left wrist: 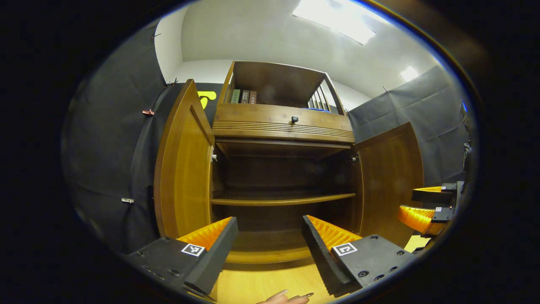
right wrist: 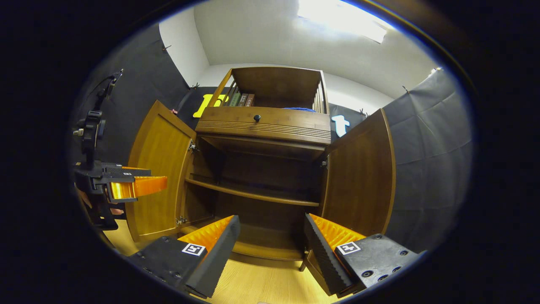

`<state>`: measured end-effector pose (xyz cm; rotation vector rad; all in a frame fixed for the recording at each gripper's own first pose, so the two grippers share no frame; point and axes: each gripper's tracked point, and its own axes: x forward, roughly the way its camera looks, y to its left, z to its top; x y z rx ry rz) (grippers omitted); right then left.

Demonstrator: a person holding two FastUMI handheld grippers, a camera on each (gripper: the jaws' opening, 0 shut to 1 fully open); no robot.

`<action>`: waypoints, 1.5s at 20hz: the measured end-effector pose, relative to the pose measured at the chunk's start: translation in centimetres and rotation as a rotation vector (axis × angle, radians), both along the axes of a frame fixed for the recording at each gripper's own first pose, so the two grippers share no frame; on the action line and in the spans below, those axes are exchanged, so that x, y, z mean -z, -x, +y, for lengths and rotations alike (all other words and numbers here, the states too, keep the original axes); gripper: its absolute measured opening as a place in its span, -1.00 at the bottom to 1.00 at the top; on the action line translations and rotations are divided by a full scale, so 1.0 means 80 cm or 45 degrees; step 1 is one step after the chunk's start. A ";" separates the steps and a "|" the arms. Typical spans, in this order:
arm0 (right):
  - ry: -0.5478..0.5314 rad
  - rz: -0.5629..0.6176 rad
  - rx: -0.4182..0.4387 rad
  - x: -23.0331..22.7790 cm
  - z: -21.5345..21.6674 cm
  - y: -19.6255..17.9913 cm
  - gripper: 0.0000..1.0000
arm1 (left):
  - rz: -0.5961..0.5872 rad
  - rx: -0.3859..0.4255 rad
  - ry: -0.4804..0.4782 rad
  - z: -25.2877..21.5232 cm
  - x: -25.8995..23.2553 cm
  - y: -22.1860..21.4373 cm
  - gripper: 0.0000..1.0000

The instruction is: Open the right door of the double-door shoe cabinet with the right hand, and open the left door with the left hand.

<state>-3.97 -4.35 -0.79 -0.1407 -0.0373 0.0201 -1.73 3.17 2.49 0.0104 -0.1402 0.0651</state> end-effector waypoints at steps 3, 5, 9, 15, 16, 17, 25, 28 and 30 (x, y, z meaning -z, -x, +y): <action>0.003 -0.003 0.001 0.000 0.000 -0.002 0.90 | 0.002 -0.006 -0.005 0.001 0.000 -0.002 0.83; 0.003 -0.007 0.003 0.000 0.000 -0.003 0.93 | 0.004 -0.007 -0.010 0.002 0.002 -0.004 0.83; 0.006 -0.005 -0.002 0.001 0.003 -0.004 0.93 | 0.011 -0.013 -0.027 0.003 0.005 -0.006 0.88; 0.016 -0.018 0.001 -0.005 -0.004 -0.005 0.93 | -0.009 -0.015 -0.047 0.000 -0.001 -0.004 0.89; 0.015 -0.017 -0.001 -0.005 -0.004 -0.005 0.93 | -0.010 -0.014 -0.049 0.000 0.000 -0.003 0.89; 0.014 -0.015 -0.002 -0.004 -0.005 -0.004 0.93 | -0.009 -0.014 -0.053 -0.001 0.000 -0.002 0.89; 0.014 -0.003 0.001 0.004 0.001 -0.005 0.93 | -0.016 -0.013 -0.079 -0.006 -0.001 0.000 0.93; 0.014 -0.007 0.002 0.002 0.000 -0.004 0.93 | -0.012 -0.013 -0.073 -0.005 0.001 0.001 0.84; 0.014 -0.013 0.003 0.001 -0.001 -0.004 0.93 | -0.010 -0.016 -0.067 -0.003 0.002 0.000 0.84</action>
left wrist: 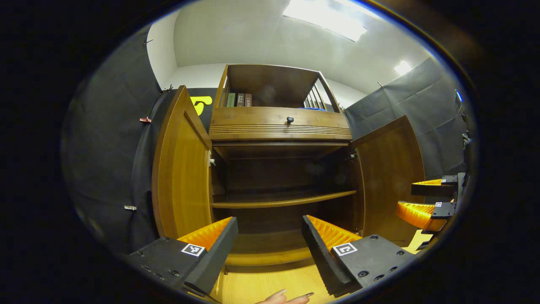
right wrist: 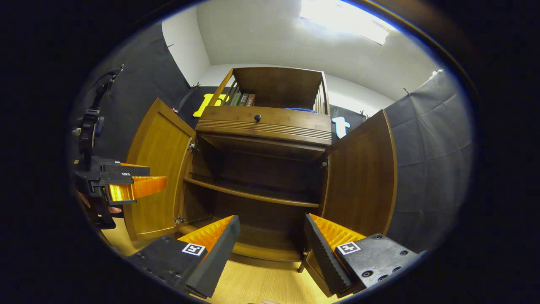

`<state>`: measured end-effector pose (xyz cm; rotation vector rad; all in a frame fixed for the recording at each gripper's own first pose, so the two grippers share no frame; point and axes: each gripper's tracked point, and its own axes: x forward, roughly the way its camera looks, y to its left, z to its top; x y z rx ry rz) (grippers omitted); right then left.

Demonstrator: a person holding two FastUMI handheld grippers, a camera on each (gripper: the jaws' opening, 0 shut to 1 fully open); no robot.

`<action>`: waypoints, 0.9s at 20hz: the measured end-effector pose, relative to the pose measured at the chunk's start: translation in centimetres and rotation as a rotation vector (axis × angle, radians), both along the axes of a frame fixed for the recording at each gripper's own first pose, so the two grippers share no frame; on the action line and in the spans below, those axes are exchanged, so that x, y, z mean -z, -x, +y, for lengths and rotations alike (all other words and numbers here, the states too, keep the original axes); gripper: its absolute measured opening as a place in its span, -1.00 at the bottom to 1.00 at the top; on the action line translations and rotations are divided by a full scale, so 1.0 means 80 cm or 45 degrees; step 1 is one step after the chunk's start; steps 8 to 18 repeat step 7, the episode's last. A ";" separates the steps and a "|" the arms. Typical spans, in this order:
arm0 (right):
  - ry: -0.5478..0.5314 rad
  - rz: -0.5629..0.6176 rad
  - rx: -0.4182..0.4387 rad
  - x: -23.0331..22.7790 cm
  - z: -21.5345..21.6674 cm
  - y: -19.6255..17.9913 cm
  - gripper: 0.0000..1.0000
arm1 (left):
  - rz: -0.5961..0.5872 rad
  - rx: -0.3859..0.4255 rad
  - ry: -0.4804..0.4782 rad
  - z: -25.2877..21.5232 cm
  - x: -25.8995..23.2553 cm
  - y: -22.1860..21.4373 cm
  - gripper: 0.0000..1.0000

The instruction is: Open the right door of the double-door shoe cabinet with the right hand, and open the left door with the left hand.

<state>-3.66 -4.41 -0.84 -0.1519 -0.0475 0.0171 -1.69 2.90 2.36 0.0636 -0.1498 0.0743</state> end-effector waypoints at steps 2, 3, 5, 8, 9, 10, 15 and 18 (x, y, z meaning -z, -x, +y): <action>0.000 -0.001 0.001 0.000 0.000 0.000 0.94 | 0.001 -0.002 0.006 0.001 0.000 0.001 0.84; 0.000 0.000 0.001 0.000 0.000 -0.001 0.94 | 0.002 -0.001 0.008 0.000 0.001 0.000 0.84; 0.004 0.006 0.003 0.002 0.000 0.000 0.93 | 0.007 0.003 0.012 -0.001 0.003 0.000 0.84; 0.015 0.008 0.012 0.003 -0.002 -0.002 0.93 | 0.010 0.011 0.015 -0.003 0.005 0.001 0.84; 0.015 0.008 0.012 0.003 -0.002 -0.002 0.93 | 0.010 0.011 0.015 -0.003 0.005 0.001 0.84; 0.015 0.008 0.012 0.003 -0.002 -0.002 0.93 | 0.010 0.011 0.015 -0.003 0.005 0.001 0.84; 0.015 0.008 0.012 0.003 -0.002 -0.002 0.93 | 0.010 0.011 0.015 -0.003 0.005 0.001 0.84; 0.015 0.008 0.012 0.003 -0.002 -0.002 0.93 | 0.010 0.011 0.015 -0.003 0.005 0.001 0.84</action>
